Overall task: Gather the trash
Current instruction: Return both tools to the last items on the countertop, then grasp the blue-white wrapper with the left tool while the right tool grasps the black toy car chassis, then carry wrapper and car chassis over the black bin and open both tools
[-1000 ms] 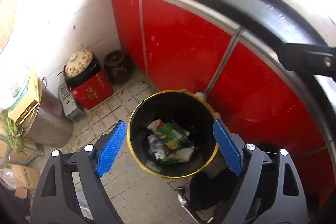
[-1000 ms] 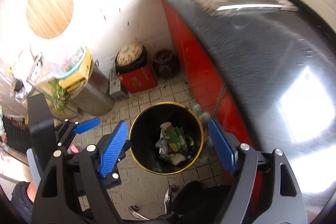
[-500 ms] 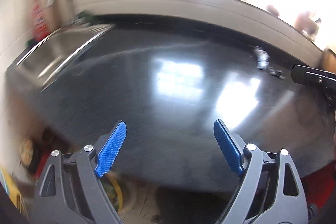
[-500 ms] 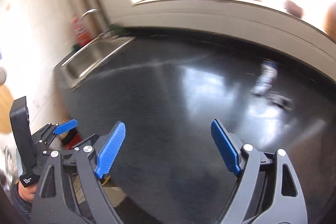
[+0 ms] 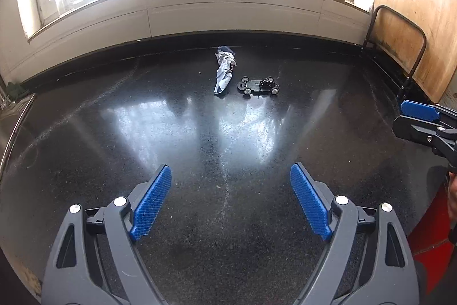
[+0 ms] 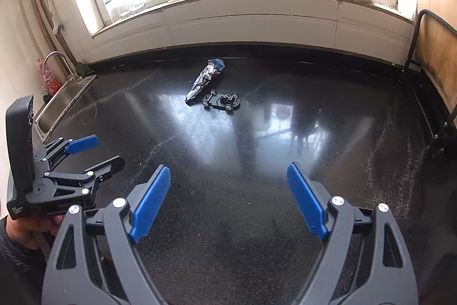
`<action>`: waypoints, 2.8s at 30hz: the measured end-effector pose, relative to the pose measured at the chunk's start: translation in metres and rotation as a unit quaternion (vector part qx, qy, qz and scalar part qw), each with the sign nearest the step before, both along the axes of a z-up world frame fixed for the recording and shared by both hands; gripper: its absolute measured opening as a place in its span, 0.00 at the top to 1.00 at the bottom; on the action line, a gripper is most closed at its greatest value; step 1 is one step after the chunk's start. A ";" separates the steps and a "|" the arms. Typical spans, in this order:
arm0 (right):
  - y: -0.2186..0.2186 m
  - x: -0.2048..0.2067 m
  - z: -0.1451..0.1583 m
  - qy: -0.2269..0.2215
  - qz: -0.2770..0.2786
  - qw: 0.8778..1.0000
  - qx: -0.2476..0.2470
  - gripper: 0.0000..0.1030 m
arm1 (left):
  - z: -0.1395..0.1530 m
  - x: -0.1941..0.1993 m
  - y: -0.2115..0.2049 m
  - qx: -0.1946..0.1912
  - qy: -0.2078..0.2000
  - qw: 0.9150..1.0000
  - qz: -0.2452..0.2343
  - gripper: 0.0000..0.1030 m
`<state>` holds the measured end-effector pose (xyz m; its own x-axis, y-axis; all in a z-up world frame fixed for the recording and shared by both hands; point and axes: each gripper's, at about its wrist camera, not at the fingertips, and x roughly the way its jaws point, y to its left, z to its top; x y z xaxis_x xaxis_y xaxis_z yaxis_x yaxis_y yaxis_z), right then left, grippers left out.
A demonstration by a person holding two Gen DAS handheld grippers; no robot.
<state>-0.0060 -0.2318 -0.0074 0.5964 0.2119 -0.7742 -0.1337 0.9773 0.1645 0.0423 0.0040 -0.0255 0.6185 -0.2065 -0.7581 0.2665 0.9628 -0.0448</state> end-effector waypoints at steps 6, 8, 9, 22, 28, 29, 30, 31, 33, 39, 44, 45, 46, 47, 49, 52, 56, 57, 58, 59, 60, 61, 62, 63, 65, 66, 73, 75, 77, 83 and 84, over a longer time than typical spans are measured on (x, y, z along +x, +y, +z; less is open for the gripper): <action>0.012 0.021 -0.012 0.008 0.033 0.999 0.003 0.21 | -0.018 0.030 -0.001 0.022 0.026 0.999 0.008 0.19; 0.016 0.034 -0.023 0.017 0.048 0.999 0.000 0.21 | -0.028 0.046 -0.002 0.027 0.040 0.999 0.005 0.19; 0.017 0.043 -0.030 0.026 0.054 0.998 -0.002 0.21 | -0.032 0.053 -0.001 0.031 0.046 0.998 0.005 0.19; 0.044 0.167 -0.105 0.079 0.137 0.984 -0.081 0.22 | -0.066 0.187 -0.025 0.053 0.076 0.995 -0.024 0.19; 0.058 0.205 -0.108 0.056 0.195 0.975 -0.089 0.35 | -0.066 0.227 -0.029 0.049 0.065 0.996 -0.029 0.20; 0.059 0.207 -0.108 0.053 0.202 0.974 -0.087 0.39 | -0.066 0.229 -0.030 0.050 0.062 0.996 -0.032 0.20; 0.060 0.209 -0.108 0.050 0.205 0.974 -0.086 0.43 | -0.066 0.232 -0.031 0.050 0.058 0.996 -0.034 0.21; 0.060 0.211 -0.108 0.048 0.208 0.973 -0.084 0.54 | -0.066 0.234 -0.032 0.048 0.057 0.997 -0.035 0.23; 0.061 0.212 -0.107 0.044 0.213 0.973 -0.081 0.59 | -0.065 0.233 -0.032 0.046 0.048 0.997 -0.036 0.34; 0.059 0.192 -0.106 0.035 0.199 0.975 -0.087 0.64 | -0.059 0.227 -0.039 0.048 0.042 0.997 -0.039 0.81; 0.056 0.169 -0.094 0.030 0.157 0.983 -0.094 0.65 | -0.048 0.206 -0.037 0.034 0.039 0.998 -0.024 0.82; 0.056 0.165 -0.091 0.029 0.151 0.983 -0.096 0.65 | -0.043 0.199 -0.037 0.033 0.036 0.999 -0.024 0.82; 0.057 0.157 -0.085 0.024 0.145 0.985 -0.095 0.65 | -0.037 0.189 -0.036 0.030 0.031 0.999 -0.022 0.82; 0.058 0.151 -0.081 0.021 0.139 0.986 -0.094 0.65 | -0.031 0.180 -0.036 0.031 0.026 0.999 -0.022 0.82; 0.057 0.137 -0.069 0.013 0.127 0.988 -0.090 0.65 | -0.020 0.160 -0.036 0.037 0.013 0.999 -0.021 0.82; 0.062 0.119 -0.053 0.002 0.115 0.990 -0.082 0.64 | -0.003 0.126 -0.036 0.042 -0.003 0.999 -0.019 0.82; 0.064 0.091 -0.034 -0.011 0.106 0.991 -0.082 0.64 | 0.013 0.089 -0.030 0.038 -0.016 0.999 -0.014 0.82; 0.064 0.083 -0.029 -0.015 0.105 0.991 -0.081 0.64 | 0.017 0.082 -0.028 0.036 -0.017 0.999 -0.012 0.82; 0.066 0.075 -0.025 -0.019 0.104 0.991 -0.081 0.64 | 0.020 0.073 -0.025 0.033 -0.020 0.999 -0.010 0.82; 0.068 0.067 -0.019 -0.022 0.104 0.991 -0.081 0.64 | 0.022 0.064 -0.024 0.031 -0.021 0.999 -0.007 0.82; 0.070 0.062 -0.015 -0.025 0.104 0.991 -0.082 0.64 | 0.024 0.057 -0.019 0.029 -0.023 0.999 -0.005 0.82; 0.071 0.054 -0.010 -0.028 0.103 0.991 -0.083 0.64 | 0.026 0.049 -0.014 0.028 -0.024 0.999 -0.001 0.82; 0.073 0.049 -0.007 -0.031 0.103 0.991 -0.084 0.64 | 0.026 0.041 -0.012 0.026 -0.024 0.999 0.001 0.82; 0.076 0.048 -0.004 -0.032 0.104 0.991 -0.083 0.64 | 0.027 0.034 -0.007 0.025 -0.024 0.999 0.005 0.82; 0.082 0.046 -0.002 -0.034 0.104 0.990 -0.084 0.64 | 0.027 0.021 0.002 0.020 -0.025 0.999 0.016 0.82; 0.083 0.042 0.000 -0.036 0.106 0.990 -0.082 0.64 | 0.027 0.015 0.008 0.019 -0.025 0.999 0.023 0.82; 0.142 0.030 0.002 -0.048 0.153 0.986 -0.056 0.64 | 0.026 -0.040 0.072 0.032 -0.039 0.994 0.097 0.82; 0.171 0.026 0.003 -0.051 0.178 0.981 -0.047 0.64 | 0.026 -0.060 0.096 0.036 -0.042 0.990 0.127 0.82; 0.205 0.020 0.002 -0.051 0.208 0.976 -0.035 0.64 | 0.026 -0.084 0.127 0.037 -0.043 0.985 0.164 0.82; 0.332 -0.010 0.002 -0.048 0.324 0.945 -0.001 0.64 | 0.022 -0.163 0.219 0.050 -0.036 0.956 0.286 0.82; 0.350 -0.016 0.002 -0.047 0.341 0.939 0.003 0.64 | 0.021 -0.176 0.232 0.057 -0.034 0.950 0.305 0.82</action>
<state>-0.0216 0.1184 -0.0053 0.3859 0.5736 -0.7225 -0.7421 0.6583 0.1263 -0.1338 0.2359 -0.0047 0.6453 0.2868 -0.7080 -0.3441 0.9366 0.0658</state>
